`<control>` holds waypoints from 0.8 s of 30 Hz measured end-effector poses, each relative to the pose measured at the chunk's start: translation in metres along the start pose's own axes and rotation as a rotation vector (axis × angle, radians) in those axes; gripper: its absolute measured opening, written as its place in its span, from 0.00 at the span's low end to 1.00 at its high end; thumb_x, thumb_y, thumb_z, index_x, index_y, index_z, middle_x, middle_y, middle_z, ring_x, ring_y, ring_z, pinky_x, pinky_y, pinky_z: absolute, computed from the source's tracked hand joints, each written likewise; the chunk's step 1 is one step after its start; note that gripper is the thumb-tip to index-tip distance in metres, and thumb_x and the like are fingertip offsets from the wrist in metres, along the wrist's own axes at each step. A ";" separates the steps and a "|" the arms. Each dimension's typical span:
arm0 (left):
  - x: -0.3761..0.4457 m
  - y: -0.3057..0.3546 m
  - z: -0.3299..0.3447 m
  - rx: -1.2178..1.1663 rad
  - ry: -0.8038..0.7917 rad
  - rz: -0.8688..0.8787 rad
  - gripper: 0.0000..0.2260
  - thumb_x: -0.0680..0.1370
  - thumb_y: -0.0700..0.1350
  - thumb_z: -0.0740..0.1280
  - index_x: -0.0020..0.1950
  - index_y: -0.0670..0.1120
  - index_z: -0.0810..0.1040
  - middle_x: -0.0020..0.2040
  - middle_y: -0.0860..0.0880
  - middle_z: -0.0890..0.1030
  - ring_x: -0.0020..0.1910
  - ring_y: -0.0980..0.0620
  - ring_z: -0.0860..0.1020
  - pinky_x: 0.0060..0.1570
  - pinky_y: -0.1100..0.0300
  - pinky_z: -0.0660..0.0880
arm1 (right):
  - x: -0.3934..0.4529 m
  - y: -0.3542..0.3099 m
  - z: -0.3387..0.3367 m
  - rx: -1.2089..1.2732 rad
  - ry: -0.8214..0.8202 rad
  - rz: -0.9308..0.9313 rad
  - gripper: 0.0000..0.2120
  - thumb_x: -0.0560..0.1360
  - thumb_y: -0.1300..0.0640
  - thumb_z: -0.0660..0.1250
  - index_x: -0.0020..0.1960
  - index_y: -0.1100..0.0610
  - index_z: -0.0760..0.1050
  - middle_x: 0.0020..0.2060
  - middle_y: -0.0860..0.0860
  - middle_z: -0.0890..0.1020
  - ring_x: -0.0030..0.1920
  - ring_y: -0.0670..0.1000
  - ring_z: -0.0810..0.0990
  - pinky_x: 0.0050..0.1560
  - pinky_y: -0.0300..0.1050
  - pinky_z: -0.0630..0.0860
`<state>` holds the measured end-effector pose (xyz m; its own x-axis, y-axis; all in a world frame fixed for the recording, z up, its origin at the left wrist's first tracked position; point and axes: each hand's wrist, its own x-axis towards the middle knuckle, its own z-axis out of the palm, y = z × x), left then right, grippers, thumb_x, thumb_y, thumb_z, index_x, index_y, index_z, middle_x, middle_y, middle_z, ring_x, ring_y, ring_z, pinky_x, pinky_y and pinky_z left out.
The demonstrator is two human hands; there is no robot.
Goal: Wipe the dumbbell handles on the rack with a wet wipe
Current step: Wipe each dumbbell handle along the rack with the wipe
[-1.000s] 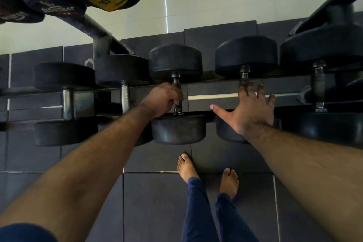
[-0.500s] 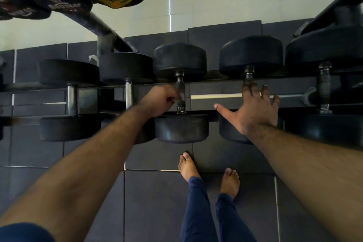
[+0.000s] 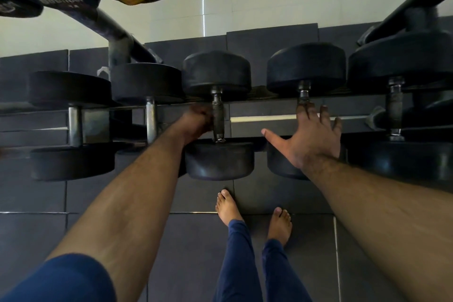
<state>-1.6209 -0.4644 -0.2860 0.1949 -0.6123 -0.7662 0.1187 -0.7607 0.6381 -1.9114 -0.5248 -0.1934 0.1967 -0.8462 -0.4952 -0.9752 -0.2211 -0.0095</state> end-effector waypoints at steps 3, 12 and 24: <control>-0.001 -0.007 -0.022 0.396 -0.146 -0.148 0.12 0.79 0.29 0.66 0.48 0.44 0.84 0.39 0.47 0.85 0.37 0.50 0.82 0.36 0.61 0.77 | 0.001 -0.001 0.001 0.006 0.006 -0.005 0.65 0.65 0.09 0.42 0.87 0.52 0.52 0.87 0.54 0.56 0.86 0.62 0.51 0.83 0.69 0.52; 0.033 0.009 -0.015 -0.148 -0.128 -0.225 0.20 0.81 0.28 0.53 0.51 0.45 0.81 0.46 0.46 0.83 0.41 0.54 0.81 0.44 0.60 0.82 | 0.001 0.001 0.001 0.067 0.039 0.001 0.63 0.67 0.11 0.49 0.88 0.51 0.45 0.87 0.55 0.52 0.86 0.62 0.51 0.83 0.68 0.52; 0.033 0.000 0.001 -0.296 -0.108 -0.145 0.15 0.83 0.29 0.57 0.57 0.41 0.82 0.49 0.43 0.85 0.48 0.48 0.83 0.47 0.56 0.82 | 0.001 0.000 0.005 0.083 0.084 0.009 0.63 0.66 0.10 0.47 0.88 0.50 0.42 0.87 0.54 0.52 0.86 0.61 0.51 0.83 0.68 0.53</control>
<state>-1.6150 -0.4848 -0.3107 0.0534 -0.5338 -0.8439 0.4184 -0.7554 0.5042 -1.9116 -0.5227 -0.1983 0.1925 -0.8865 -0.4208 -0.9813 -0.1753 -0.0796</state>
